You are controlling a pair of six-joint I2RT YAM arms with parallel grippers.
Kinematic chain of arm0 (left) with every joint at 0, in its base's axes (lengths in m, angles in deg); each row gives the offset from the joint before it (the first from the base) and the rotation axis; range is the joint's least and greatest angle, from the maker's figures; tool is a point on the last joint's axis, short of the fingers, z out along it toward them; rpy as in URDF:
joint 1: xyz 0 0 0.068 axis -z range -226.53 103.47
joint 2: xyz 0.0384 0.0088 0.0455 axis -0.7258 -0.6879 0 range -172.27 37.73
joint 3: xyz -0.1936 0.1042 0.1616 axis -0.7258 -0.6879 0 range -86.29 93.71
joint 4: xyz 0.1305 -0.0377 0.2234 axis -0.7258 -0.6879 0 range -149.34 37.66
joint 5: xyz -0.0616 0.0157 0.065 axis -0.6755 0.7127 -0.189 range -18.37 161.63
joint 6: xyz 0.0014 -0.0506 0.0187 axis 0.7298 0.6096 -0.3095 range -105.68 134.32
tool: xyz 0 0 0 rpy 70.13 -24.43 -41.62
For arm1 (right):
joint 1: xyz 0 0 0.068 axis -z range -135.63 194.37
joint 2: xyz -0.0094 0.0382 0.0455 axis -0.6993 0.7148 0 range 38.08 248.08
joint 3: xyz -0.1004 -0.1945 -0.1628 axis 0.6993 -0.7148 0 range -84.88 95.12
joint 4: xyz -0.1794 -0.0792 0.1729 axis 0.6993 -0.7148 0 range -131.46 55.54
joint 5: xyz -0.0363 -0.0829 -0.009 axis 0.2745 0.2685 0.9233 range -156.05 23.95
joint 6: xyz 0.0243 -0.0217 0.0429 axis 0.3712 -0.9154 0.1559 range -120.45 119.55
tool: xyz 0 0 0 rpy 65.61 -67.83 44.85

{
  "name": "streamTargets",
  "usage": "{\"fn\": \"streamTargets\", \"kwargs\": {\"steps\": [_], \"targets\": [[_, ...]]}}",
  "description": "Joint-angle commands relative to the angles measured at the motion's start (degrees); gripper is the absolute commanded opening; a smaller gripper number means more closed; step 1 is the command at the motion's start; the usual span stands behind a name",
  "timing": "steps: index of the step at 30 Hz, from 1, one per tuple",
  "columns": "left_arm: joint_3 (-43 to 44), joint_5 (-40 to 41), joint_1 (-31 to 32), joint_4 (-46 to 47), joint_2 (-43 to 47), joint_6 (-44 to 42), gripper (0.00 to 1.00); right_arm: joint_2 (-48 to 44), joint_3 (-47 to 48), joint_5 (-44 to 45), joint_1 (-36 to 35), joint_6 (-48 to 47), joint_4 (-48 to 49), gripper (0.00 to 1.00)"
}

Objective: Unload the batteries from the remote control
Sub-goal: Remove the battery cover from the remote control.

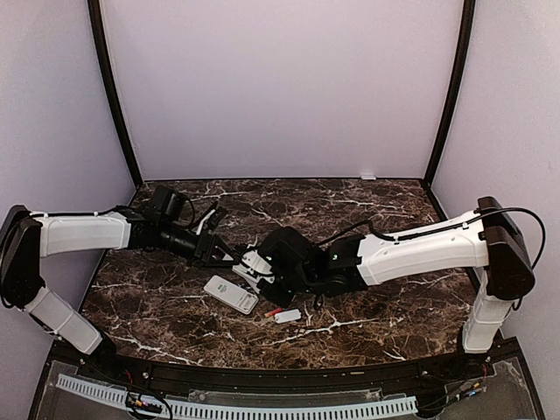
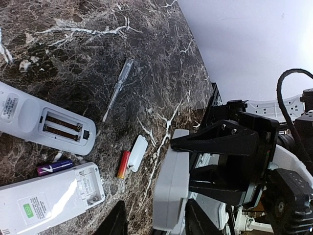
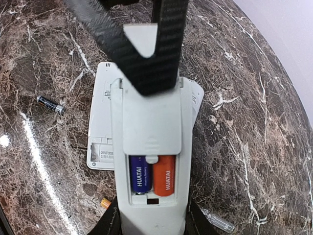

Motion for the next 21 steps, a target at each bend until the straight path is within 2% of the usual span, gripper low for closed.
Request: {"fn": "streamTargets", "kwargs": {"steps": [1, 10, 15, 21], "targets": [[0.2, 1.5, -2.2, -3.5, 1.7, -1.9, 0.37, -1.5, -0.3, 0.4, -0.6, 0.3, 0.8, 0.08], [-0.5, -2.6, -2.5, -0.8, 1.7, -0.3, 0.17, -0.4, 0.3, 0.7, -0.6, 0.0, 0.8, 0.08], [-2.1, -3.5, -3.8, 0.1, 2.4, 1.0, 0.11, -0.4, -0.3, 1.1, -0.5, 0.5, 0.7, 0.07], [-4.7, -8.6, -6.7, 5.7, 5.2, 5.8, 0.03, -1.2, -1.8, 0.9, -0.4, 1.8, 1.7, 0.07]]}}
